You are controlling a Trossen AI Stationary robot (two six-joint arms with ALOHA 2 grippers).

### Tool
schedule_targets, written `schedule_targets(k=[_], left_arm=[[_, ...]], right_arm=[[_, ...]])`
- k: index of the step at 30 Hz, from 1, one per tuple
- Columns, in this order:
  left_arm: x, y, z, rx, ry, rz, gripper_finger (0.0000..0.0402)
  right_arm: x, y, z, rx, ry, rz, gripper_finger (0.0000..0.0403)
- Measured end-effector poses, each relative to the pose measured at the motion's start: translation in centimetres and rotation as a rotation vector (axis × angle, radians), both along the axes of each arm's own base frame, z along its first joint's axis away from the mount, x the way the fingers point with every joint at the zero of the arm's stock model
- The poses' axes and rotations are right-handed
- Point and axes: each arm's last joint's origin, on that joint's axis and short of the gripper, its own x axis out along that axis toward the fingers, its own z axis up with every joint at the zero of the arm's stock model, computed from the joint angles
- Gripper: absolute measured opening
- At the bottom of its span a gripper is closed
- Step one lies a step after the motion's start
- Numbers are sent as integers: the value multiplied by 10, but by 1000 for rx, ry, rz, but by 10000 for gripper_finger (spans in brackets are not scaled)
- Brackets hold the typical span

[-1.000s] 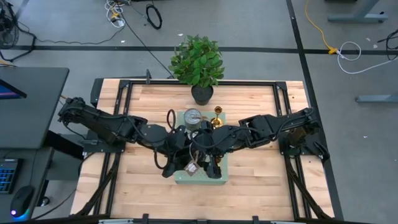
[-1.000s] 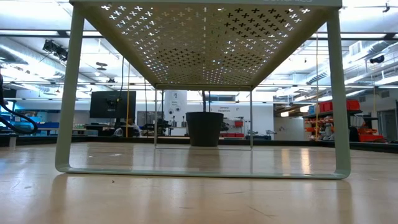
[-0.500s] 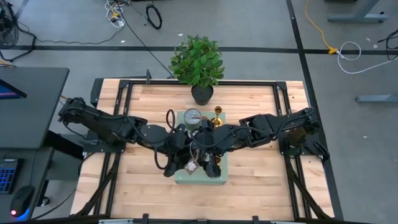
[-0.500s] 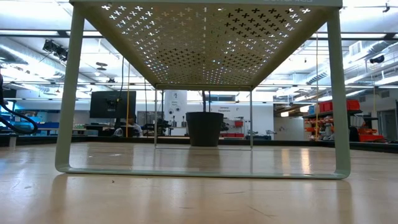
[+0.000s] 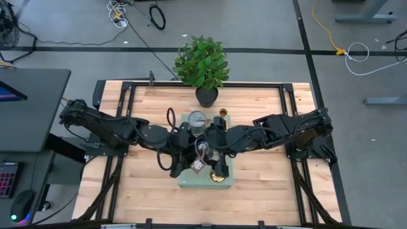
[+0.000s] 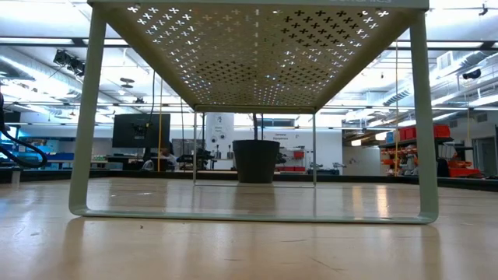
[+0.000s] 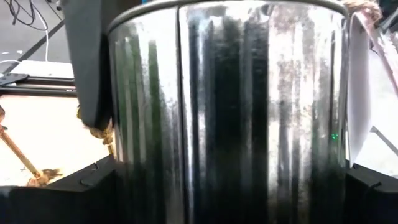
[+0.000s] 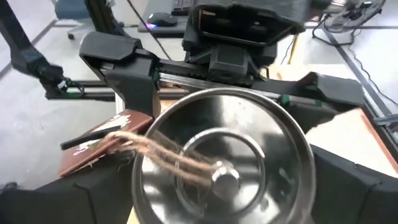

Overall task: Pick & Place candle stick holders
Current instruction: Align the brown scented candle with the other orange scented candle on the shelf

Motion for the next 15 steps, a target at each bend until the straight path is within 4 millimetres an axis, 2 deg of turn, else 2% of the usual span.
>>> schedule_targets(k=[4,10,15], left_arm=[[-1,0,-1,7,16,13,359],[-11,-1,-4,32,71,49,359],[-20,-4,3,32,35,64,359]], right_arm=[[-10,0,4,22,23,-12,374],[-43,-2,16,71,90,-18,374],[-66,-3,25,124,102,-49,374]])
